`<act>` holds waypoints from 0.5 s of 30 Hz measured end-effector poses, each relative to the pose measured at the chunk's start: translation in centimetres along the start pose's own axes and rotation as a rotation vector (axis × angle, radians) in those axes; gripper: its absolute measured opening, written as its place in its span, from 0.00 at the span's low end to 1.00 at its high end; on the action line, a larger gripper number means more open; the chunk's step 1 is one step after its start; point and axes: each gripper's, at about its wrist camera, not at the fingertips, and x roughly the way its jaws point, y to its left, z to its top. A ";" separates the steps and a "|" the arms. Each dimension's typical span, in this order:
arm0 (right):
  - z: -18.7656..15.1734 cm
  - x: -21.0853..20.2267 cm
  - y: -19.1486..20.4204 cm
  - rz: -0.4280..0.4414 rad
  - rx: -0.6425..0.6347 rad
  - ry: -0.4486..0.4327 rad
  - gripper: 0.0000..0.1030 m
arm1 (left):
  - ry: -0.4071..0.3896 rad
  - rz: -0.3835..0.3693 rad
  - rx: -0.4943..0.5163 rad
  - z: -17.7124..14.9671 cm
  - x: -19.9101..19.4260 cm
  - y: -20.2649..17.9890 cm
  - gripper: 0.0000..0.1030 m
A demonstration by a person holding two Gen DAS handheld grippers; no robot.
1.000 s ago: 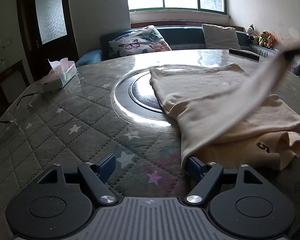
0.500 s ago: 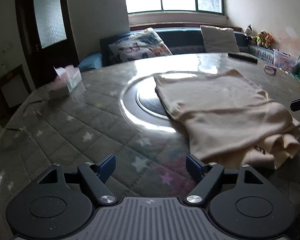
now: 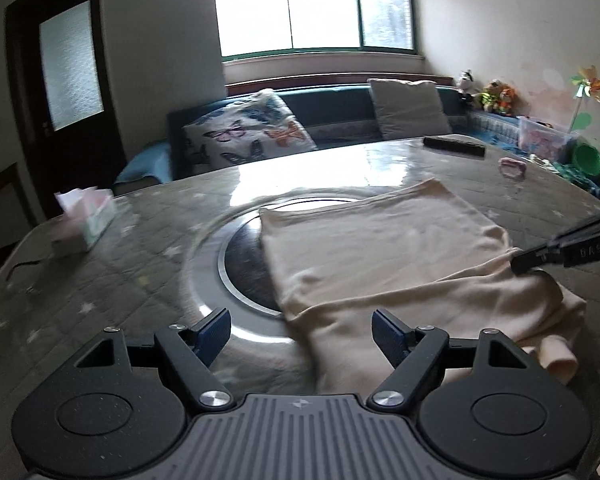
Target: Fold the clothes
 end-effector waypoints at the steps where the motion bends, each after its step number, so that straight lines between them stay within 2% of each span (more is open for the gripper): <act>1: 0.1 -0.4 0.4 -0.011 -0.021 -0.019 0.04 | -0.001 -0.005 0.007 0.1 0.4 -0.3 0.76; 6: 1.3 -2.4 1.0 -0.048 -0.049 -0.135 0.03 | 0.011 -0.017 0.038 0.2 2.5 -1.4 0.76; 12: 0.3 0.4 -0.4 -0.080 -0.007 -0.056 0.04 | 0.058 -0.005 0.051 -0.6 4.1 -1.4 0.75; 15: 0.4 0.2 -0.8 -0.070 0.008 -0.068 0.07 | 0.059 0.002 0.049 -0.7 3.7 -0.8 0.75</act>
